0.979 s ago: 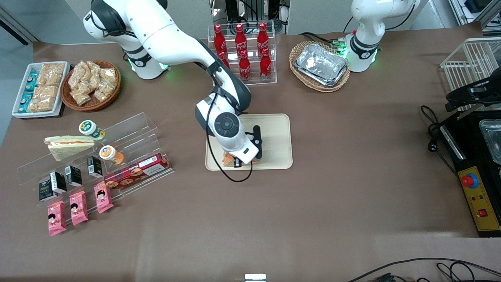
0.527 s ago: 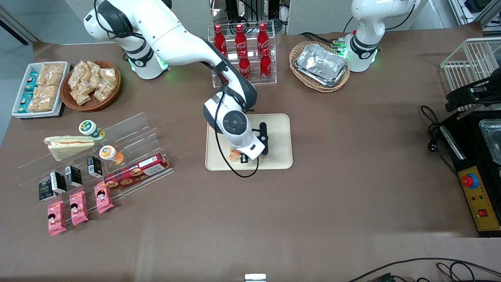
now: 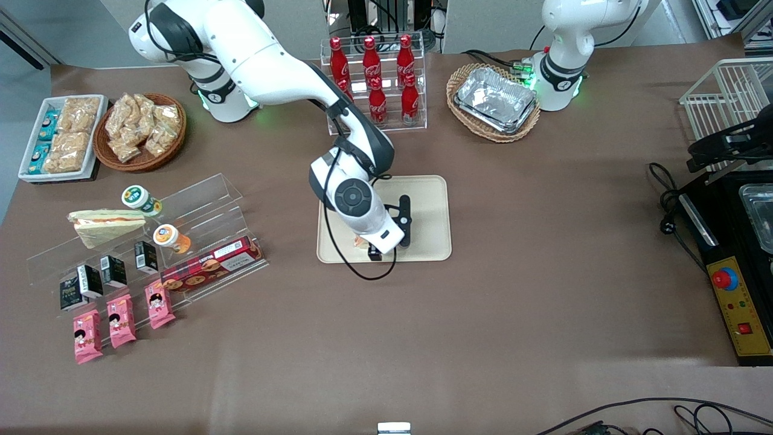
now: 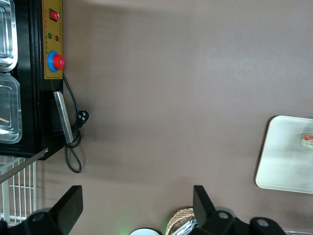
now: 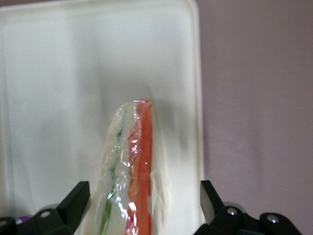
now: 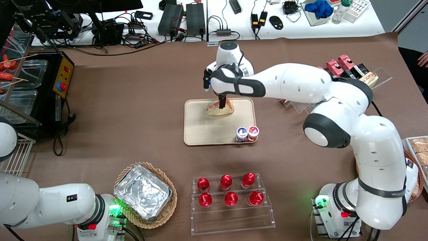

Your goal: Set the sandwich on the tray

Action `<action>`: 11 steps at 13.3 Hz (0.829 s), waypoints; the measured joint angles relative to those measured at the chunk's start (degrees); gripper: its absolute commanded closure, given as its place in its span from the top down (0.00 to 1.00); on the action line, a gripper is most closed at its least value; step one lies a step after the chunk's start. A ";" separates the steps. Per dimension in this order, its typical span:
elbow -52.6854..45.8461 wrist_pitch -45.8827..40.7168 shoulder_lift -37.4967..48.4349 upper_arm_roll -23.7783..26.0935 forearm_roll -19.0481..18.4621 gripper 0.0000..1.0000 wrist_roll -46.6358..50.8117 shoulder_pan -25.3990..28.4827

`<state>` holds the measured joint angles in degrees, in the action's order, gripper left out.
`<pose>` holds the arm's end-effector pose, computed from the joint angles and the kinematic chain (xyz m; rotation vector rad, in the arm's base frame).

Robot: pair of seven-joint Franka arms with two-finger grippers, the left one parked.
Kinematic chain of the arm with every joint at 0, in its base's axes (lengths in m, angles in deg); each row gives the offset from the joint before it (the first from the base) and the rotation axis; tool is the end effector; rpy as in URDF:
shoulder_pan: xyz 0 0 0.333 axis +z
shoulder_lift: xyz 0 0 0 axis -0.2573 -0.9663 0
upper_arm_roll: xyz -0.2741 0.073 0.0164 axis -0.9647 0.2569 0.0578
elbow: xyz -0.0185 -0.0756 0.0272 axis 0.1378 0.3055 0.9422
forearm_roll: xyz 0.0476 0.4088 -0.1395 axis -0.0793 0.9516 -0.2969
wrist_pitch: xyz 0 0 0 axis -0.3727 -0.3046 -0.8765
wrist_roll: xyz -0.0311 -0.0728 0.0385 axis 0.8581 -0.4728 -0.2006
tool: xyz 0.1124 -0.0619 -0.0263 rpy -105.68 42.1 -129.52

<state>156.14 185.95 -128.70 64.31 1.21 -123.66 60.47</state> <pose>0.5492 0.4799 0.1743 -2.1883 -2.0426 0.0296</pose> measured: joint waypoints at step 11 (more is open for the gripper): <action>-1.77 -21.27 23.56 -1.15 0.48 1.00 18.13 -23.12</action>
<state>154.37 164.68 -105.14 63.16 1.69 -105.52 37.35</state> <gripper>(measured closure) 0.000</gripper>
